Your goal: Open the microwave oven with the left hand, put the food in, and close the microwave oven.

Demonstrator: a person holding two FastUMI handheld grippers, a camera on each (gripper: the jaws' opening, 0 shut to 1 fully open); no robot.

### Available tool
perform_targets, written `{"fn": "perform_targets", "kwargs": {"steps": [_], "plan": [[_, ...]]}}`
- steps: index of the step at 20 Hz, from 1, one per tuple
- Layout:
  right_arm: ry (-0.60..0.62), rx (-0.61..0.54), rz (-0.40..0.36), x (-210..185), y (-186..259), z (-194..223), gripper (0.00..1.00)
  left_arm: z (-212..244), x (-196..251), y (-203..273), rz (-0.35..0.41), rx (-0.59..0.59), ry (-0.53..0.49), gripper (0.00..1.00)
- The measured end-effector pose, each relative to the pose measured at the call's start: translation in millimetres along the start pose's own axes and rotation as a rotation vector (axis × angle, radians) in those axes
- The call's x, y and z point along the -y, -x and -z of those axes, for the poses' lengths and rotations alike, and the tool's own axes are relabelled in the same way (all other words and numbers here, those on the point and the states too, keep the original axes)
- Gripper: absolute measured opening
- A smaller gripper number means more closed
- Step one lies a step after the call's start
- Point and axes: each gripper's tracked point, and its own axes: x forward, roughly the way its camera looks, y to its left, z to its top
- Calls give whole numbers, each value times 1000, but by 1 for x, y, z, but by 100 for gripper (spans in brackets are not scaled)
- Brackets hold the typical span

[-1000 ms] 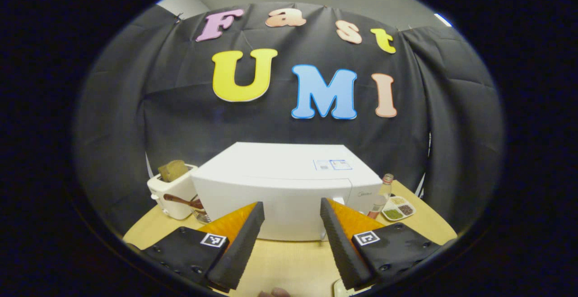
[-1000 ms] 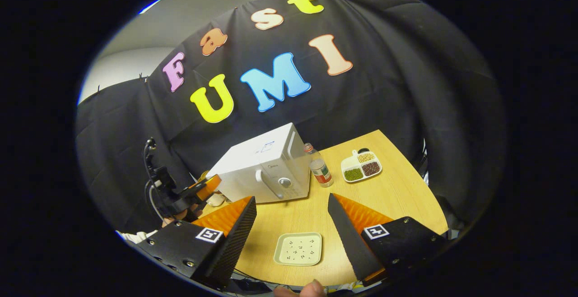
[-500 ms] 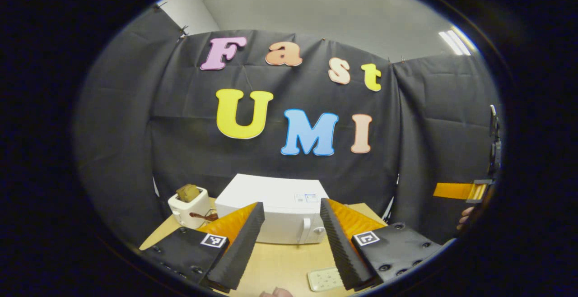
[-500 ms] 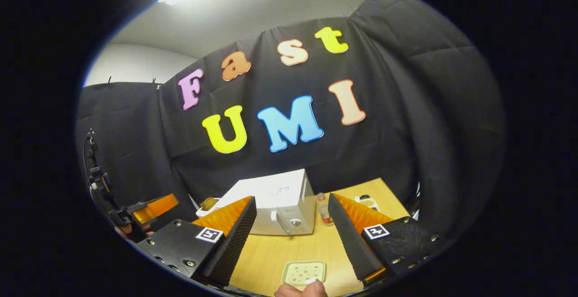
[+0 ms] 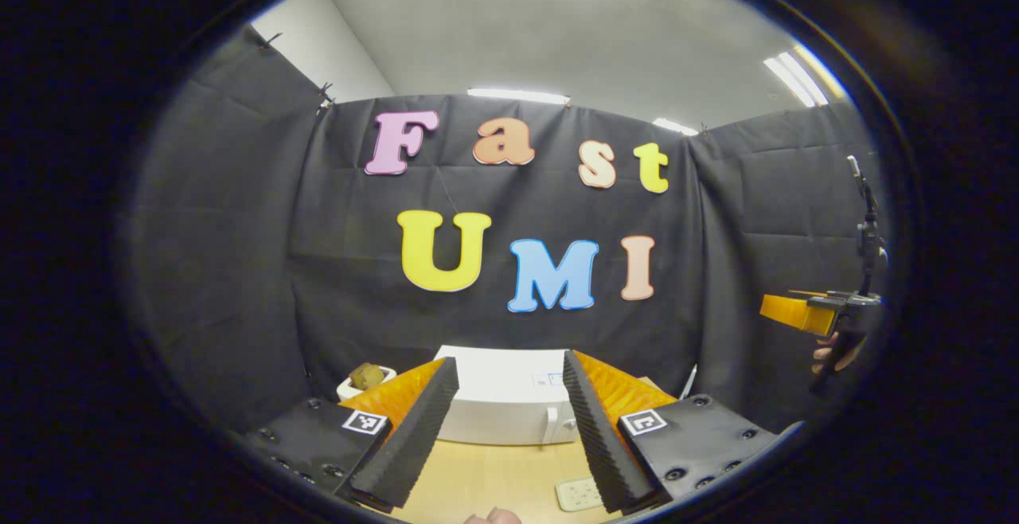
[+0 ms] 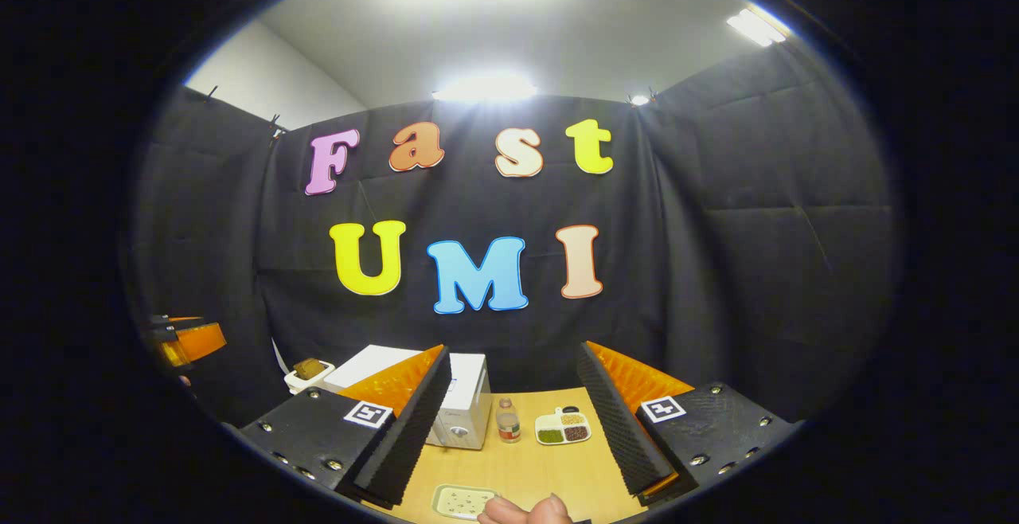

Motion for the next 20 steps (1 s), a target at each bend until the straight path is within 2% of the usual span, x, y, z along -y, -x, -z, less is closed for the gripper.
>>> {"fn": "perform_targets", "kwargs": {"steps": [3,5,9,13,14,15,18,19,20], "plan": [[-5,-22,-79,-10,-6,9,98,-9,5,12,-43,26,31,86],[14,-18,-152,-19,-11,10,98,-3,3,22,-78,30,45,85],[131,29,-131,-16,-30,9,97,3,0,39,-137,47,39,88],[104,12,-188,-35,-40,17,98,9,-4,46,-173,45,38,91],[112,8,-198,-37,-43,19,98,9,-7,46,-179,50,31,86],[123,6,-200,-38,-44,20,98,9,-10,46,-186,45,24,91],[129,18,-199,-42,-47,12,98,6,-14,45,-195,48,23,90],[126,25,-201,-44,-48,10,98,3,-15,44,-194,55,27,96],[127,33,-202,-46,-48,8,97,2,-16,43,-191,61,28,96]]}}
